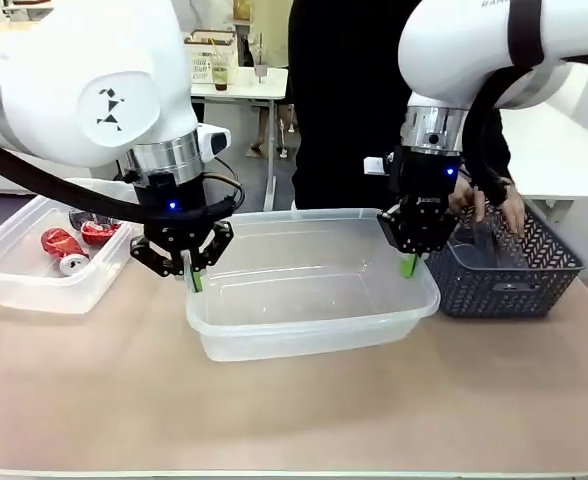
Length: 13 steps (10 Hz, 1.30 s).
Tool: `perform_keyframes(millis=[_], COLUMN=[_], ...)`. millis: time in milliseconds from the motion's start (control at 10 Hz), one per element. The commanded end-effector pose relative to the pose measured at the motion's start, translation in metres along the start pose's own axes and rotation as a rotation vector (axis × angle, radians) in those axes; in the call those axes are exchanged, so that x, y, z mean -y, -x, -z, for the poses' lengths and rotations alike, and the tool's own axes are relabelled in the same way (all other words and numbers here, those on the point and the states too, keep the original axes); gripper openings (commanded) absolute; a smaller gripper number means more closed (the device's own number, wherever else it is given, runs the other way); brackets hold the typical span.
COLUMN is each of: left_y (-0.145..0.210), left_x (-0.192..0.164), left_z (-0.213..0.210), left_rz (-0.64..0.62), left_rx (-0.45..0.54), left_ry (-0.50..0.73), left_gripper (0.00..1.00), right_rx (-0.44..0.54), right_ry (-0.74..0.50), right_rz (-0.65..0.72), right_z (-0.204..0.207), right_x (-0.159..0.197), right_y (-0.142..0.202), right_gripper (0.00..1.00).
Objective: Sort the waste into each basket.
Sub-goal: Pick up the Organizing box on the right side of the table and lift it, then offer the picked Organizing box to the human.
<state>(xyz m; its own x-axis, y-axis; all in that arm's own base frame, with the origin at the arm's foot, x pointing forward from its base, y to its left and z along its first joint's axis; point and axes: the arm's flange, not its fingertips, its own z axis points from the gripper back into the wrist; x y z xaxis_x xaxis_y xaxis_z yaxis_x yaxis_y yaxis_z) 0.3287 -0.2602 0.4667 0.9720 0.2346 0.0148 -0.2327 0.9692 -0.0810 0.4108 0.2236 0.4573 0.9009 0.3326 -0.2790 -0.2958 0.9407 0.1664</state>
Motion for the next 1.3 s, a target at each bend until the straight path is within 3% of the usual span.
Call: perform_keyframes(millis=[0, 100, 1200], left_y=[0.012, 0.012, 0.012], left_x=[0.0, 0.0, 0.0], left_z=[-0.003, -0.003, -0.003], left_rz=[-0.002, -0.002, -0.002], left_rx=[-0.012, -0.012, -0.012], left_ry=[-0.018, -0.018, -0.018], left_gripper=[0.04, 0.04, 0.04], right_rx=[-0.008, 0.0, 0.0], right_ry=[-0.077, 0.0, 0.0], right_rz=[-0.045, 0.0, 0.0], right_z=[0.0, 0.0, 0.0], right_x=[-0.004, 0.0, 0.0], right_y=[0.033, 0.0, 0.0], right_gripper=[0.05, 0.05, 0.05])
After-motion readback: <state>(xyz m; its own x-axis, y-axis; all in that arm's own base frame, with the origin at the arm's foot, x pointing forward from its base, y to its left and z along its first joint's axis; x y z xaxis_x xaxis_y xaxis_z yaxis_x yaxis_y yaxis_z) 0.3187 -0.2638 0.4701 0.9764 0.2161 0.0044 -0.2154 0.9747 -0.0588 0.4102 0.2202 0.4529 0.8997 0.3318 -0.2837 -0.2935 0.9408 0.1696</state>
